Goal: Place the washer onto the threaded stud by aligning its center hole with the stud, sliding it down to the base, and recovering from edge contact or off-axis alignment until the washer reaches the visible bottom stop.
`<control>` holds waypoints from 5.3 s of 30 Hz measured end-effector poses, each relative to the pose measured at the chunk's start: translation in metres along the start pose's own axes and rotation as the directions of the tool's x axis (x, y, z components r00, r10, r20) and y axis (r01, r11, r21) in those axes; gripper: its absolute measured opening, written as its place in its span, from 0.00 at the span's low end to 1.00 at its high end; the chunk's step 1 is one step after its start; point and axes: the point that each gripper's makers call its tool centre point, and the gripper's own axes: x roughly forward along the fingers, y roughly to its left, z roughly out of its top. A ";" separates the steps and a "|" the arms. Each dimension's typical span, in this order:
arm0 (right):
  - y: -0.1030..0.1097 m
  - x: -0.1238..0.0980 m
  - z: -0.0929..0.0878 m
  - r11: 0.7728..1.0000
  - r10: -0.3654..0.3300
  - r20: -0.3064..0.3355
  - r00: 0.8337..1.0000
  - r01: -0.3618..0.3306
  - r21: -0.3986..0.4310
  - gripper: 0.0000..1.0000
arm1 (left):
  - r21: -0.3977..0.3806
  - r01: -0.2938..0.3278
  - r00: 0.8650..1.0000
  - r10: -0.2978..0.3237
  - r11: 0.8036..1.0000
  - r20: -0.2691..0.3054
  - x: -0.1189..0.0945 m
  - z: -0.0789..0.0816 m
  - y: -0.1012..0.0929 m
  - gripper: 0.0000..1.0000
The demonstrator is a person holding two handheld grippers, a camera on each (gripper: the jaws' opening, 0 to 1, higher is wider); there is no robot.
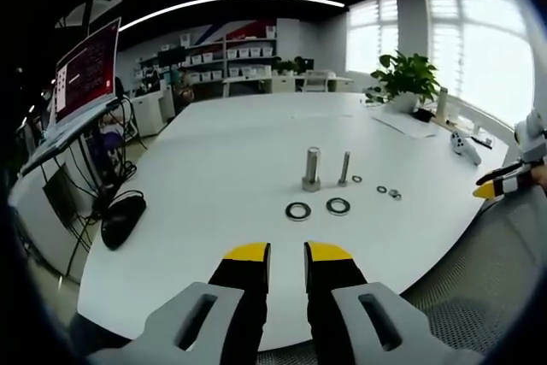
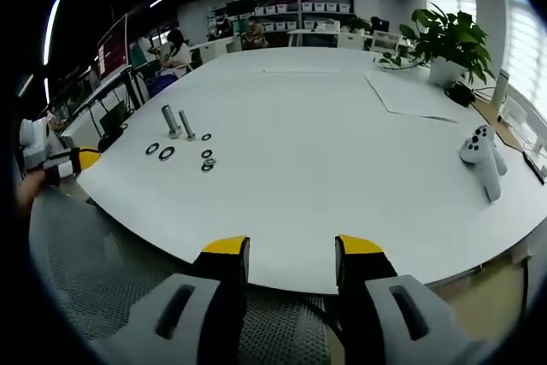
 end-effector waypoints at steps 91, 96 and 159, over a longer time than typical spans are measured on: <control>0.018 -0.001 0.006 0.994 0.102 0.008 0.995 -0.102 -0.040 0.33 | 0.109 0.047 0.998 -0.041 0.993 -0.054 0.001 0.006 -0.004 0.36; 0.015 0.001 0.003 0.996 0.085 -0.012 0.996 -0.085 -0.041 0.33 | 0.230 0.172 0.983 -0.151 0.958 -0.105 0.017 0.015 -0.012 0.46; 0.006 0.001 0.002 0.999 0.034 -0.021 0.999 -0.034 -0.018 0.34 | 0.453 0.764 0.588 -0.208 0.459 -0.782 0.126 -0.013 -0.031 0.34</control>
